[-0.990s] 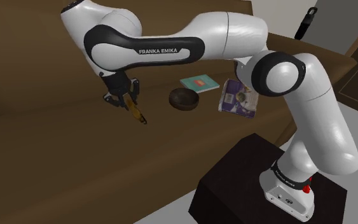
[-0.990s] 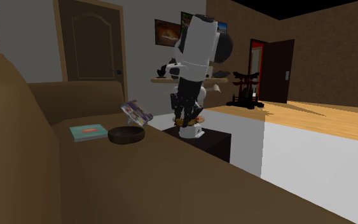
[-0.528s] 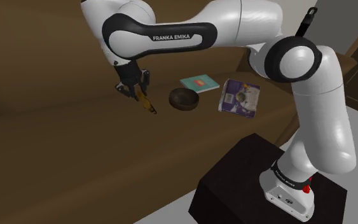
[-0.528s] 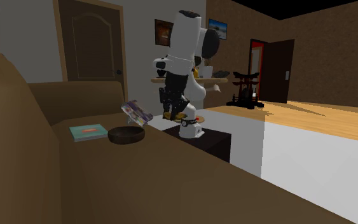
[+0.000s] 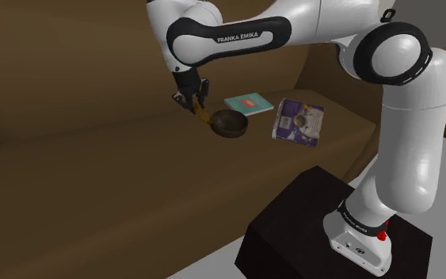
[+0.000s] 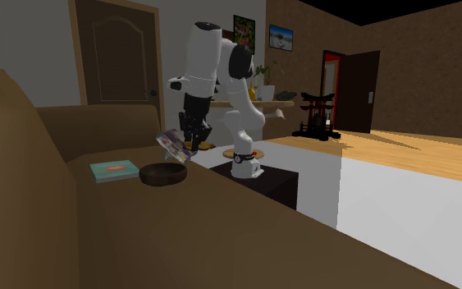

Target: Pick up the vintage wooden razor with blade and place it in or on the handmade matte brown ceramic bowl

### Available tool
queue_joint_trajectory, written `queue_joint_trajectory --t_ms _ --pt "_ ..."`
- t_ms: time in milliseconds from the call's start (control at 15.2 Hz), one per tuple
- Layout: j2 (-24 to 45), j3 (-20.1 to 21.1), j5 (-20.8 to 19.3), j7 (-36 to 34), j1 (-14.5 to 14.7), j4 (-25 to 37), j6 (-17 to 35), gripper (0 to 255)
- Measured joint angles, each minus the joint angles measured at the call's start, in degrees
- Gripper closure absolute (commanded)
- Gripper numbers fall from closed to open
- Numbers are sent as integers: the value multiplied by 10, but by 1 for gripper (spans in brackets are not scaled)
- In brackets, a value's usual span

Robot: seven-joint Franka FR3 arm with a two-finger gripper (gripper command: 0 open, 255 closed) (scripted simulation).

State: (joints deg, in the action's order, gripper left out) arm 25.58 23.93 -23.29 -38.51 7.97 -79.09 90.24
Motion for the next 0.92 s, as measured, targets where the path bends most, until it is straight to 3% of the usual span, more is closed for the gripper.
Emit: queue_joint_trajectory --t_ms 594,924 --pt "-66 -30 11 104 -94 -84 53 255" --pt "-72 -48 10 154 -130 -90 69 255"
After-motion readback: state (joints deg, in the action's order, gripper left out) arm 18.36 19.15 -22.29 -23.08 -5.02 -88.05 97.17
